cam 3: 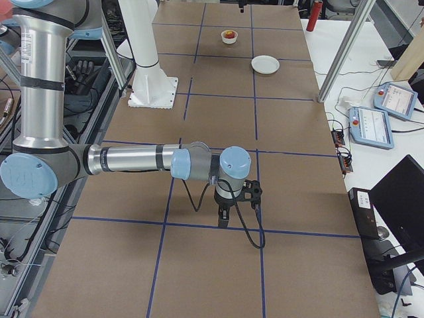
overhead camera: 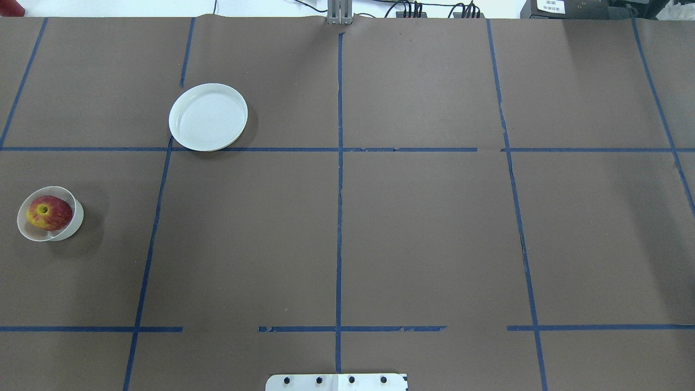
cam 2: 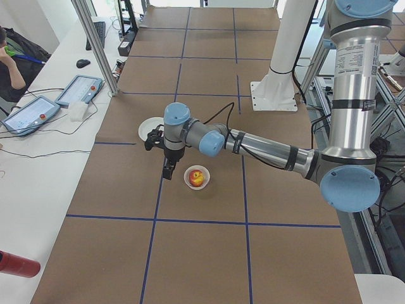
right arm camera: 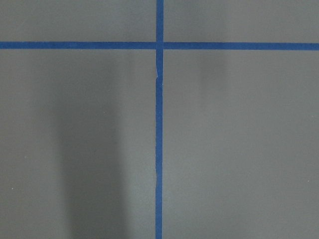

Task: Move apple from plate to bowl

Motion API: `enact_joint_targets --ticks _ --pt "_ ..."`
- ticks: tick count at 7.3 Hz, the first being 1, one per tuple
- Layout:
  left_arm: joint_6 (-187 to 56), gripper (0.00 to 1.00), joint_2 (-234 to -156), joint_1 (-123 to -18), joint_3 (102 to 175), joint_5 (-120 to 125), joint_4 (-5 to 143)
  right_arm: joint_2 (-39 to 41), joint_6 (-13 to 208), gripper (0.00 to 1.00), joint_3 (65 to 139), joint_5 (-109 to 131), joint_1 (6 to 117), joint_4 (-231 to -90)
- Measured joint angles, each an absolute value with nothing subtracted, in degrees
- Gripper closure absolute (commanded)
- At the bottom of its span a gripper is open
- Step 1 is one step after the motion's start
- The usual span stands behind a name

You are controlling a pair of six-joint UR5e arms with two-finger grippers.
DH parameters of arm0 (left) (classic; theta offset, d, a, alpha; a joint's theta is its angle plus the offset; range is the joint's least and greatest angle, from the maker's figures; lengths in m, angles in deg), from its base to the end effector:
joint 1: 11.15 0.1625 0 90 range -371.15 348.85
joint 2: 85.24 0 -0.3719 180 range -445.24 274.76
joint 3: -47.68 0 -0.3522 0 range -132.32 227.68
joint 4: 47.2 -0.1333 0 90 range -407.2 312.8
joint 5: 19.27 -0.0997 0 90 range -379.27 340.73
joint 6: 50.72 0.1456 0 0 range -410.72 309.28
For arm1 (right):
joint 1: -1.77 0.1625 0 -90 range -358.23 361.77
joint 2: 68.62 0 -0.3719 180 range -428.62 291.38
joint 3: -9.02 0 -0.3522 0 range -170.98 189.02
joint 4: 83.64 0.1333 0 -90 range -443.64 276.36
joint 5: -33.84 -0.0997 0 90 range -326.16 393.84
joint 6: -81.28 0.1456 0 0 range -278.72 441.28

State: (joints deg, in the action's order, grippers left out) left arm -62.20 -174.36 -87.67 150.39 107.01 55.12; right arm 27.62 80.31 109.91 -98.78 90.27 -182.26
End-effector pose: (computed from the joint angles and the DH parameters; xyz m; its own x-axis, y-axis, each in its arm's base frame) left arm 0.0656 -0.4758 0.5285 0.7553 0.2383 -0.6106 -0.0637 0.9538 0.2935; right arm 0.0242 -0.4034 0.6174 0.7363 0.0107 0.6766 0.0386 0.9976 -0.0578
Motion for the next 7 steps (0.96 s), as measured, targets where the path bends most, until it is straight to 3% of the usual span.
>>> enact_joint_targets --ticks 3,7 --pt "-50.6 0.00 -174.4 -98.4 140.3 109.7 54.9 27.6 80.3 0.00 109.9 -98.8 90.3 -182.3" --pt "-49.8 0.00 -172.4 -102.1 139.8 115.6 45.8 27.6 80.3 0.00 109.9 -98.8 90.3 -182.3"
